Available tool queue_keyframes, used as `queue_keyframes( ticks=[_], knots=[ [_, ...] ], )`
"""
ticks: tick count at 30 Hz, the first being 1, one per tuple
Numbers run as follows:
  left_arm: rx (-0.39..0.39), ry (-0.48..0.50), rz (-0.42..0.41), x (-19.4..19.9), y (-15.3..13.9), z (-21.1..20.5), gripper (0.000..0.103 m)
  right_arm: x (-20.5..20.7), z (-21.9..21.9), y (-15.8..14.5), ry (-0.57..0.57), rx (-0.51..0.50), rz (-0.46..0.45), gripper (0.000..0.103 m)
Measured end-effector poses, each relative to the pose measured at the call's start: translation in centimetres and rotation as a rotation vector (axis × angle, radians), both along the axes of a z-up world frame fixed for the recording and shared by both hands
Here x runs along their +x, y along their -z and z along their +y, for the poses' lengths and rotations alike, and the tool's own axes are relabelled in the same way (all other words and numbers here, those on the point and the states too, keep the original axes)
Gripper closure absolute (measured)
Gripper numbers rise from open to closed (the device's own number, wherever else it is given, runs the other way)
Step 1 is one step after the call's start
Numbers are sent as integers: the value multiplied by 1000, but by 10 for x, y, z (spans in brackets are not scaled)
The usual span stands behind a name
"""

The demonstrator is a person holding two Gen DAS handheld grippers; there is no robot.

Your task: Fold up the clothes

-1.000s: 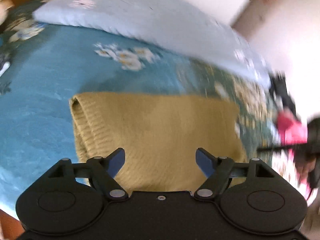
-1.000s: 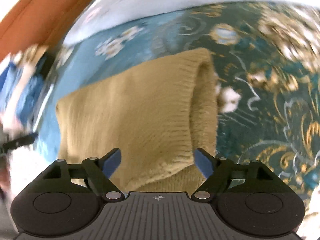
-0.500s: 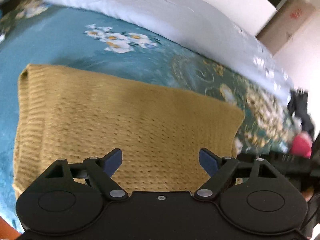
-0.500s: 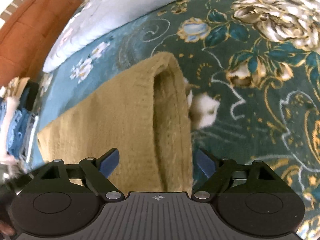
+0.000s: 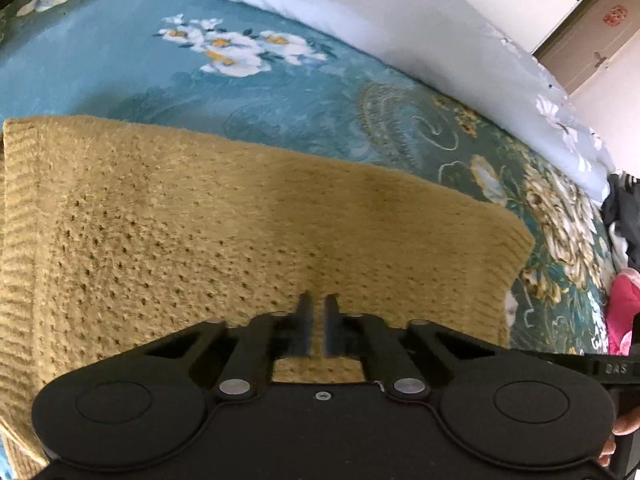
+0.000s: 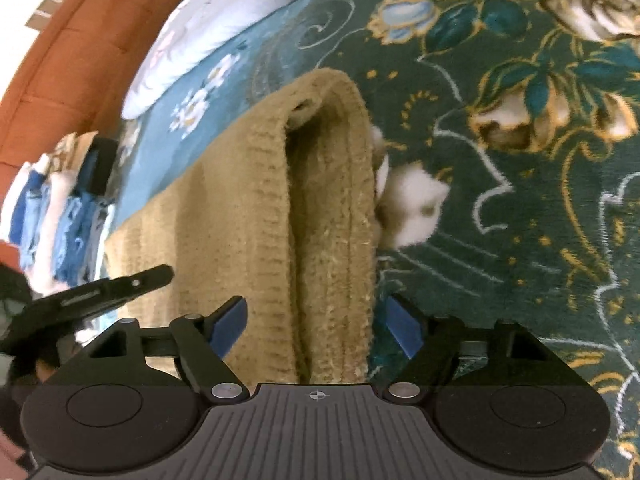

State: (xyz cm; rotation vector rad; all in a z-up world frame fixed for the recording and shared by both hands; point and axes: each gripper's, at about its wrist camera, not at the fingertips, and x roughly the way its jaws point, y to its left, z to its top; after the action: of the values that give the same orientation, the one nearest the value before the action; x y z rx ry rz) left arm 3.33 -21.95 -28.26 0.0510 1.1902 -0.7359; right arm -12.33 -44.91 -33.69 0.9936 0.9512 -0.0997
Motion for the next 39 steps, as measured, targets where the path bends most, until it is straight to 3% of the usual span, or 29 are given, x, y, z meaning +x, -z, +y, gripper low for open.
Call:
queue_keyframes(
  ticks=[3, 8, 14, 21, 31, 34, 39],
  knots=[
    [18, -21, 23, 4, 4, 3, 103, 1, -3, 5, -16, 41, -24, 37],
    [21, -34, 57, 8, 10, 7, 103, 9, -7, 17, -10, 121, -58, 62],
    [40, -21, 78, 11, 17, 4, 103, 18, -2, 19, 16, 147, -63, 79],
    [56, 13, 77, 15, 24, -1, 100, 25, 10, 2, 33, 110, -70, 84],
    [72, 61, 113, 29, 22, -10, 101, 45, 37, -54, 32, 57, -128, 85],
    [-10, 52, 95, 36, 11, -6, 99, 55, 48, -69, 20, 35, -138, 85],
    [-22, -21, 103, 62, 19, -4, 100, 69, 64, -82, 4, 15, -142, 85]
  ],
)
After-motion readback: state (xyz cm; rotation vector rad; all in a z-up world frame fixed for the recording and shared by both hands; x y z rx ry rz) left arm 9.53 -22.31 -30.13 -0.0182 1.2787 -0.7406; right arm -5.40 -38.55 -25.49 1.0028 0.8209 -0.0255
